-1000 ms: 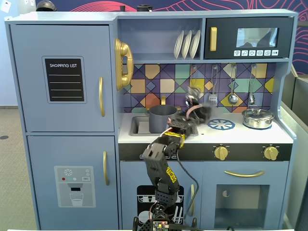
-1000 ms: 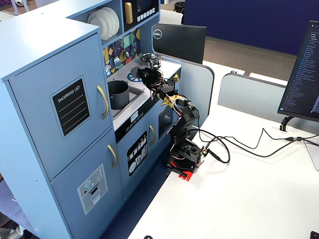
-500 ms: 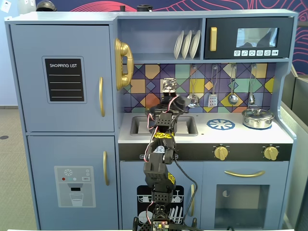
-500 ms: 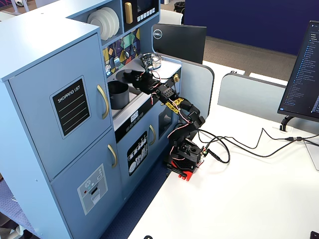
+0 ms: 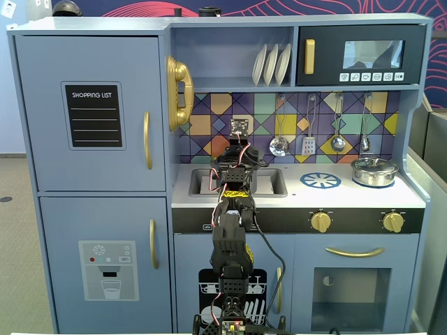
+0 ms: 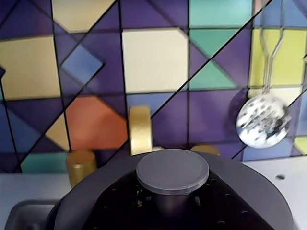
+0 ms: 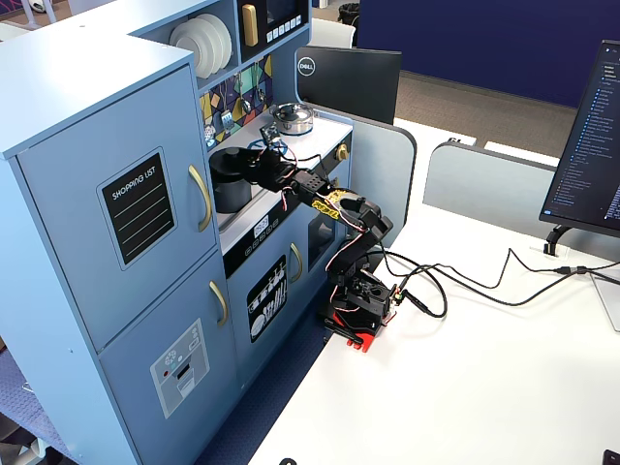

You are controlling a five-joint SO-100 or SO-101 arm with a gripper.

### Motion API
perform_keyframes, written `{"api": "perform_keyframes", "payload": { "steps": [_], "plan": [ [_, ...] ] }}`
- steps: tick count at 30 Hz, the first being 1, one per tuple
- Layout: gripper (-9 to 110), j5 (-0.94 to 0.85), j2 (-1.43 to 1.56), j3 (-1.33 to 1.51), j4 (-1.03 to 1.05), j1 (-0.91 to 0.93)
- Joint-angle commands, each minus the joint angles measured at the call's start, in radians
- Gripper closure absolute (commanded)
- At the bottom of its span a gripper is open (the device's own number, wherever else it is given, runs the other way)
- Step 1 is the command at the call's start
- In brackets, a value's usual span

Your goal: Pick up the lid from the counter and put it on the gray recipient

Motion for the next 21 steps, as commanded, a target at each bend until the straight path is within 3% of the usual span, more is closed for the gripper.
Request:
{"api": "perform_keyframes", "payload": {
  "steps": [1,21],
  "plan": [
    [102,0.020,-0.015,-0.026,-0.060,-0.017],
    [102,0.026,0.002,0.043,-0.067,-0.072]
  ]
}}
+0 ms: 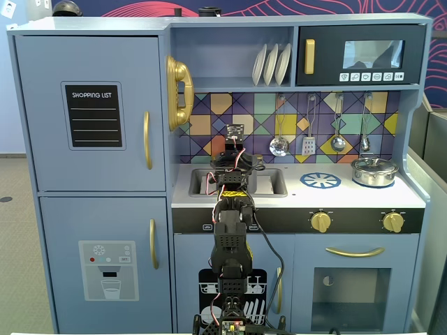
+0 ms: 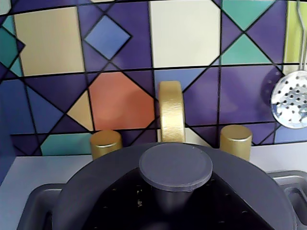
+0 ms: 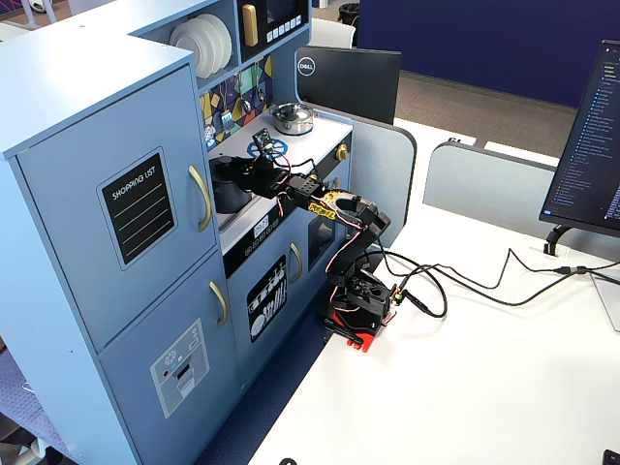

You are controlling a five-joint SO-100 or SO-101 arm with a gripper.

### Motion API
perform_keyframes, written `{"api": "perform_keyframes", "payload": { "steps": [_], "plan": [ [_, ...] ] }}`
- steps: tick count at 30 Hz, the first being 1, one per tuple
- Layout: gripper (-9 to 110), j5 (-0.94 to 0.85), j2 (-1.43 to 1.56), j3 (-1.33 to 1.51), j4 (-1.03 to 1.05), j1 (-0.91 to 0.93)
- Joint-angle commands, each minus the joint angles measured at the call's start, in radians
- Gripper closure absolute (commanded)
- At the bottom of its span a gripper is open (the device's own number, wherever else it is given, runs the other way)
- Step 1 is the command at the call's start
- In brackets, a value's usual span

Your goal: Pick up the lid from the counter and put it on the gray recipient

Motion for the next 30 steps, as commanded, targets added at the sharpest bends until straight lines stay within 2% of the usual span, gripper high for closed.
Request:
{"api": "perform_keyframes", "payload": {
  "steps": [1,17,29,30],
  "plan": [
    [102,0.002,0.049,0.002,-0.021,-0.015],
    [102,-0.087,0.043,-0.017,-0.005,0.028],
    [102,-0.091,0.077,-0.017,0.058,0.041],
    [98,-0.080,0.089,-0.012,0.077,0.041]
  ]
}}
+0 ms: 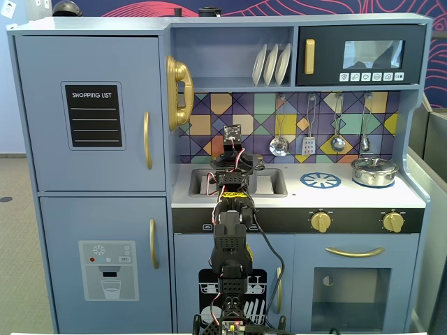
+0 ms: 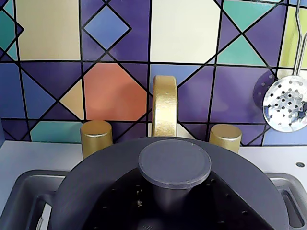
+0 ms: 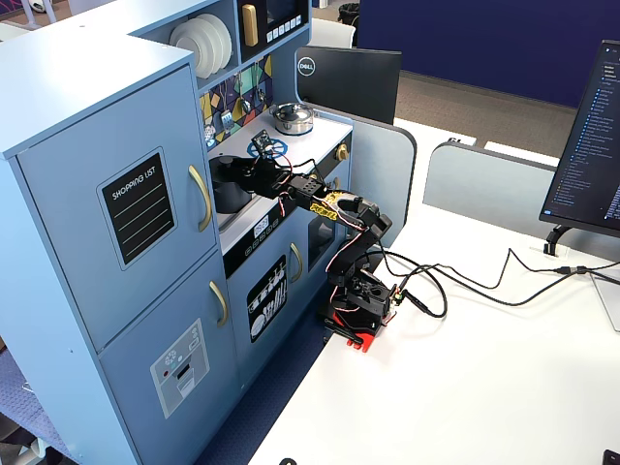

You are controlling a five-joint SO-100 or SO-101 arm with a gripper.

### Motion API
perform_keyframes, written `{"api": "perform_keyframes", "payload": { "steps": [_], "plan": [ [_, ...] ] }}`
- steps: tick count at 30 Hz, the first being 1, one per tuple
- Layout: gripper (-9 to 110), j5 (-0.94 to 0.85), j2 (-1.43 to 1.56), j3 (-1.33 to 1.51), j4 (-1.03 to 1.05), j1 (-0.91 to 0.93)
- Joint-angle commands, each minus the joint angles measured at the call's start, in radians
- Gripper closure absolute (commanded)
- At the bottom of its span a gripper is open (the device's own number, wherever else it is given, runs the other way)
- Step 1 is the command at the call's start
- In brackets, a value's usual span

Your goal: Pick up the lid from the counter and put it on the gray recipient

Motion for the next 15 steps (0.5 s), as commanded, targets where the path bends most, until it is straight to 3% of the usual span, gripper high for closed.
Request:
{"api": "perform_keyframes", "payload": {
  "steps": [1,4,7,11,15],
  "plan": [
    [92,0.031,0.072,-0.021,0.058,0.020],
    [73,0.084,0.132,-0.018,0.189,0.029],
    [65,0.089,0.199,-0.048,0.341,0.032],
    [68,0.055,0.325,-0.094,0.557,0.043],
    [79,0.023,0.572,-0.101,0.934,0.000]
  ]
}}
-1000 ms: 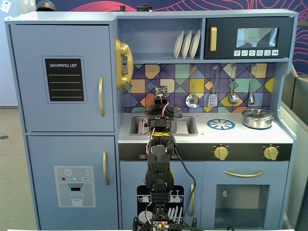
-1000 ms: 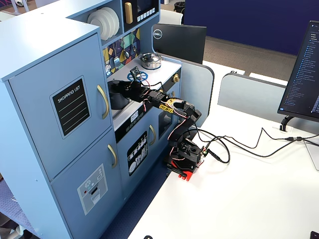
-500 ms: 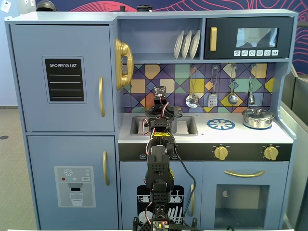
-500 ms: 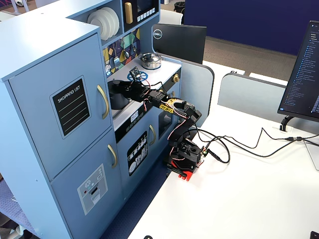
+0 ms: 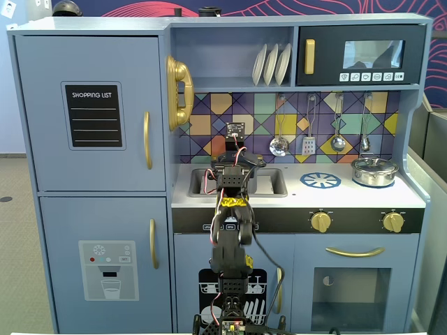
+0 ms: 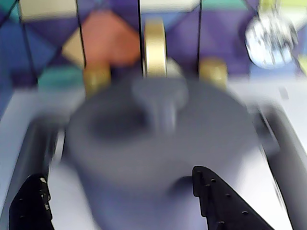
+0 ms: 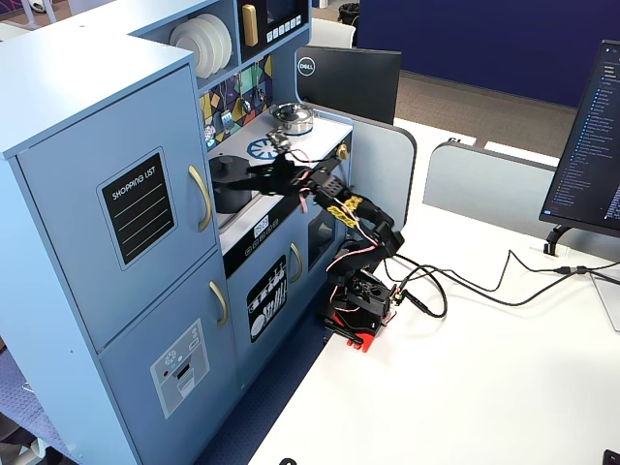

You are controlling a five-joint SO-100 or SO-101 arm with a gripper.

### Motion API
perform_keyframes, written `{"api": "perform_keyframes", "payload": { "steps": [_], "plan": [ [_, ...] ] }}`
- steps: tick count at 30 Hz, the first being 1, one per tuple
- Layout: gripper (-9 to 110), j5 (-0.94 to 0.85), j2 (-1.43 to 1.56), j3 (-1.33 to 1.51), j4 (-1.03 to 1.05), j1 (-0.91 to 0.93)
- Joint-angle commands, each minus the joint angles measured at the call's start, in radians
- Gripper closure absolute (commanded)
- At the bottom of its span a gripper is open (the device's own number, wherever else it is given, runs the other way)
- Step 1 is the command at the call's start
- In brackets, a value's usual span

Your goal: Pick up the lid from the counter and put it on the gray recipient

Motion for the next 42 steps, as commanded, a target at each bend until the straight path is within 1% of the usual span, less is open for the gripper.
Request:
{"api": "perform_keyframes", "payload": {
  "steps": [1,3,4,6,7,9,11,13,15,16,19,26,31,32,42],
  "plan": [
    [82,-0.054,0.278,-0.057,0.390,-0.031],
    [90,-0.084,0.393,-0.037,0.591,-0.035],
    [91,-0.089,0.436,-0.014,0.658,-0.032],
    [96,-0.100,0.512,0.077,0.724,-0.029],
    [100,-0.084,0.541,0.143,0.723,-0.043],
    [101,-0.057,0.600,0.308,0.676,-0.054],
    [101,-0.051,0.652,0.509,0.563,-0.034],
    [101,0.008,0.673,0.681,0.445,-0.028],
    [101,0.028,0.673,0.808,0.368,-0.032],
    [101,0.078,0.673,0.862,0.336,-0.041],
    [101,0.078,0.673,0.969,0.351,-0.058],
    [101,0.083,0.673,1.023,0.678,-0.060],
    [100,0.074,0.673,1.023,0.854,-0.063],
    [100,0.097,0.673,1.023,0.857,-0.058],
    [97,0.095,0.673,1.023,0.857,-0.041]
  ]
}}
